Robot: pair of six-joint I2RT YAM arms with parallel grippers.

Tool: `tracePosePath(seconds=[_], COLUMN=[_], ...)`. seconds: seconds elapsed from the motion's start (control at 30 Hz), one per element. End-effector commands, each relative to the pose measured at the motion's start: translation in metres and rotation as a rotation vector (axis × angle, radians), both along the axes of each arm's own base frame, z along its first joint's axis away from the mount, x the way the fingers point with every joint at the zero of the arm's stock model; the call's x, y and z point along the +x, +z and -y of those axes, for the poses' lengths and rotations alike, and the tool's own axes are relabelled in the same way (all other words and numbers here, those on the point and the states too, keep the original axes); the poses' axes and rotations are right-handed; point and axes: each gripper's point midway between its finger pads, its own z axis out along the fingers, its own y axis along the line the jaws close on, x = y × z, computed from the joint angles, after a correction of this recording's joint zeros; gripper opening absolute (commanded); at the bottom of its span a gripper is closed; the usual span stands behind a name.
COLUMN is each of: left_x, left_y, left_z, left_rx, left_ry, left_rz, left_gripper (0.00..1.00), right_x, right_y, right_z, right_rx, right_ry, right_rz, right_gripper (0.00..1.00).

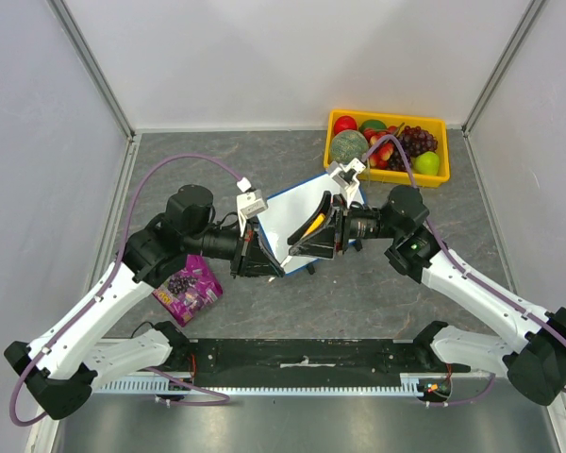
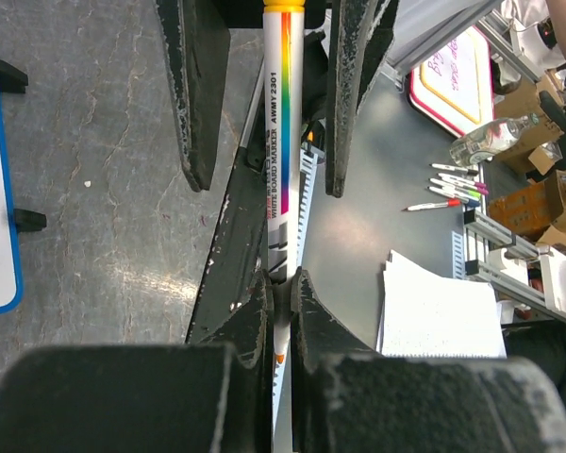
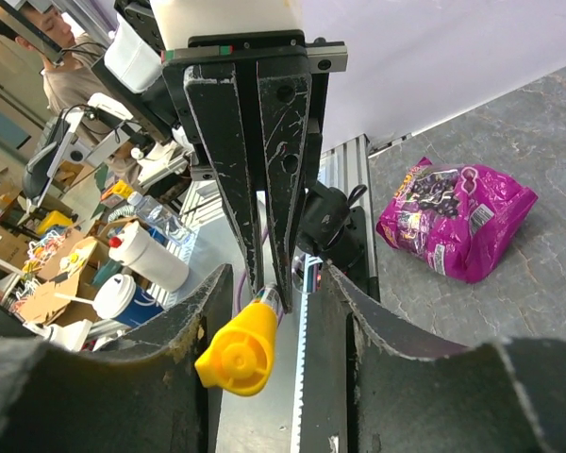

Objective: Write a sentence on the whiteboard
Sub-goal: Pass from the left arm to the right

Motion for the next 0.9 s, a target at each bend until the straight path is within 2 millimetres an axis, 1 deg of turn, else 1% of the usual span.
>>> tracePosePath(seconds=[0.0, 0.1, 0.17, 0.2, 0.27, 0.37, 0.43, 0.6, 0.7, 0.73, 0.77, 0.83, 0.87], left_x=[-0.004, -0.004, -0.004, -0.005, -0.004, -0.005, -0.005, -0.004, -0.004, -0.003, -0.004, -0.003, -0.002], left_y=[0.02, 0.021, 0.021, 0.02, 0.02, 0.018, 0.017, 0.016, 0.015, 0.014, 0.013, 0.011, 0.011], left_z=[-0.001, 0.0, 0.0, 0.0, 0.0, 0.001, 0.001, 0.001, 0.001, 0.001, 0.001, 0.001, 0.001], left_rx=[-0.045, -0.046, -0.047, -0.044, -0.044, -0.041, -0.041, -0.037, -0.036, -0.031, -0.029, -0.023, -0.022], left_ry=[-0.043, -0.043, -0.045, -0.048, -0.048, -0.055, -0.056, -0.055, -0.053, -0.051, -0.051, -0.05, -0.049], left_rz=[0.069, 0.07, 0.068, 0.062, 0.06, 0.051, 0.05, 0.051, 0.056, 0.054, 0.054, 0.048, 0.046], left_gripper=[0.02, 0.02, 0.02, 0.02, 0.02, 0.02, 0.02, 0.02, 0.02, 0.02, 0.02, 0.02, 0.02], right_x=[-0.008, -0.009, -0.009, -0.008, -0.007, -0.006, -0.007, -0.01, -0.011, -0.012, -0.012, -0.012, -0.012], right_y=[0.003, -0.001, -0.004, -0.005, -0.007, -0.007, -0.006, -0.002, -0.001, -0.001, 0.0, -0.001, -0.001], right_z=[0.002, 0.001, 0.0, 0.0, 0.0, 0.001, 0.001, 0.001, 0.002, 0.002, 0.002, 0.003, 0.002], right_rx=[-0.004, -0.014, -0.023, -0.026, -0.033, -0.033, -0.029, -0.014, -0.012, -0.011, -0.011, -0.011, -0.011], right_ry=[0.043, 0.057, 0.062, 0.06, 0.049, 0.043, 0.045, 0.052, 0.055, 0.058, 0.06, 0.063, 0.063], right_rz=[0.036, 0.032, 0.024, 0.027, 0.023, 0.018, 0.018, 0.027, 0.031, 0.031, 0.03, 0.031, 0.031], right_gripper=[0.5, 0.53, 0.52, 0.5, 0.4, 0.37, 0.33, 0.31, 0.21, 0.15, 0.13, 0.0, 0.0])
